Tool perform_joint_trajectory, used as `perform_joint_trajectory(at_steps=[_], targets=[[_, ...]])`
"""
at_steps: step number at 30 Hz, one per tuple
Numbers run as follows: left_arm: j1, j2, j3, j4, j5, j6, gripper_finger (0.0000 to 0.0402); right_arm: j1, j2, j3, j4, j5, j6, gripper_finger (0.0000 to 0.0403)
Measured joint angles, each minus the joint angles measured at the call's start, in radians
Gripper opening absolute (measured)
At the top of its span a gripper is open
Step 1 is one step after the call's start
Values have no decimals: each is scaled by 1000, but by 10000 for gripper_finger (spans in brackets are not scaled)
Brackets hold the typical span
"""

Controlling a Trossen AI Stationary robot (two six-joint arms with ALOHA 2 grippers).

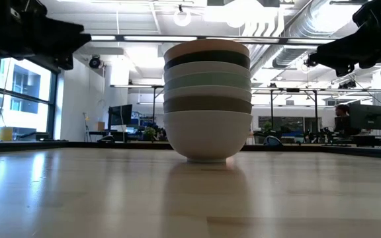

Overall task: Nest bowls inside each other
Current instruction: Return to Home Position

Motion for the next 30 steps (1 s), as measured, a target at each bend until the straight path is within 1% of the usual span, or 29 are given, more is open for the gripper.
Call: perform_joint_trajectory(at_steps=[4,8,12,14,21,30], targets=[[0,0,0,-26,-8,14,133,0,0,0,0,0,19,169],[0,0,0,-34,-63,-2,133,0,0,0,0,0,34,169],[0,0,0,-34,-74,-2,133,0,0,0,0,0,34,169],[0,0,0,-35,-73,-2,133,0,0,0,0,0,34,170],[0,0,0,-63,-9,-2,133,0,0,0,0,-5,34,169],[0,0,0,-64,2,-2,133,0,0,0,-1,-49,37,170]])
